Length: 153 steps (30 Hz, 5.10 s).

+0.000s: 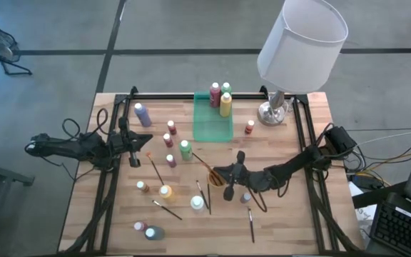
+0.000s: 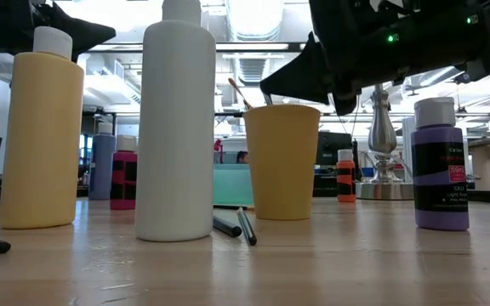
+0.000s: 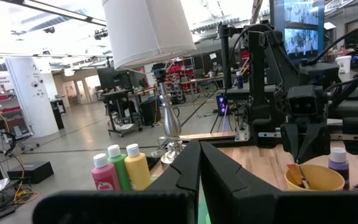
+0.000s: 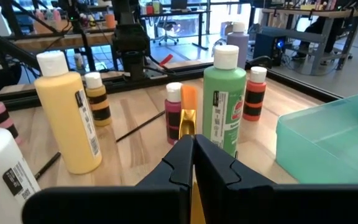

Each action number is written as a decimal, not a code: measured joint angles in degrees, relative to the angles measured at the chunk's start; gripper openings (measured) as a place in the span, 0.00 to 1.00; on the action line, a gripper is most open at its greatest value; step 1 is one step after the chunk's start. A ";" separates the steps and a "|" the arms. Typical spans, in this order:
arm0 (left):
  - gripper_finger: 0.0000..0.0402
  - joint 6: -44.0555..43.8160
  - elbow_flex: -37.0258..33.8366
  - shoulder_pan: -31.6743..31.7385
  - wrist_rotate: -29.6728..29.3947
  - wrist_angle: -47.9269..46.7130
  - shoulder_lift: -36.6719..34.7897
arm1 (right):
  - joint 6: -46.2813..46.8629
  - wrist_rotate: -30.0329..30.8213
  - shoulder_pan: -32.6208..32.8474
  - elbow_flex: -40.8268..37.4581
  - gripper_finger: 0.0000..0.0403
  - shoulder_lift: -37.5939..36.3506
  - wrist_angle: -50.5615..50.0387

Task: Pick & Place Paint Supplies
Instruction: Put the silver paintbrush into the yellow cup, then put the large purple paint bottle into the green bin

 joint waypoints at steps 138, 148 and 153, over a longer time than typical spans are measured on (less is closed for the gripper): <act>0.04 0.00 0.00 0.00 0.00 -2.57 -0.02 | 83.25 11.87 29.12 20.50 0.56 1.22 -94.93; 0.04 0.00 0.00 0.00 0.01 -2.56 0.00 | 73.45 7.37 28.80 22.52 0.61 -1.82 -91.08; 0.04 0.00 0.00 0.00 0.00 -2.71 0.00 | 63.42 7.50 26.78 25.57 0.64 -6.03 -92.39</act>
